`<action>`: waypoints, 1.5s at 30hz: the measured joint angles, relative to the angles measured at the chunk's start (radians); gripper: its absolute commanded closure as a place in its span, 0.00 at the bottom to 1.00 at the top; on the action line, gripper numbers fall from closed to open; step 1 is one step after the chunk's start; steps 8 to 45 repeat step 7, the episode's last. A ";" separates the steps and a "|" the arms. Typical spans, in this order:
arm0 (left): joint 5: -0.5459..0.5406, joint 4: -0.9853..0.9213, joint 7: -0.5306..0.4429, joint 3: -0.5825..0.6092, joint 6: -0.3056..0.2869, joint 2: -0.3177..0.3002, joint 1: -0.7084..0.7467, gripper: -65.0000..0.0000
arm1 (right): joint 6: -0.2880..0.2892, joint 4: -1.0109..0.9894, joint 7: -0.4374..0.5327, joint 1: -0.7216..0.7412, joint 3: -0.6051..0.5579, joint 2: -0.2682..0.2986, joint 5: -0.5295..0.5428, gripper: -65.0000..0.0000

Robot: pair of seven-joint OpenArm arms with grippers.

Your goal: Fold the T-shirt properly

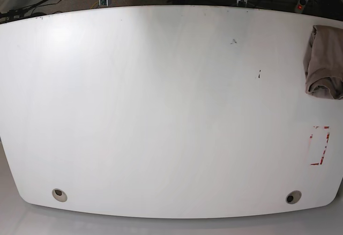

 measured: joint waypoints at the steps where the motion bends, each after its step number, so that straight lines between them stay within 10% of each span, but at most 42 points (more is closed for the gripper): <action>1: 0.000 0.002 0.000 0.000 0.000 -0.001 -0.005 0.38 | 0.000 0.000 -0.001 0.002 0.000 0.000 0.000 0.67; 45: 0.002 0.002 -0.002 0.006 0.003 0.000 -0.008 0.38 | 0.000 0.000 0.000 0.002 0.000 -0.002 0.000 0.67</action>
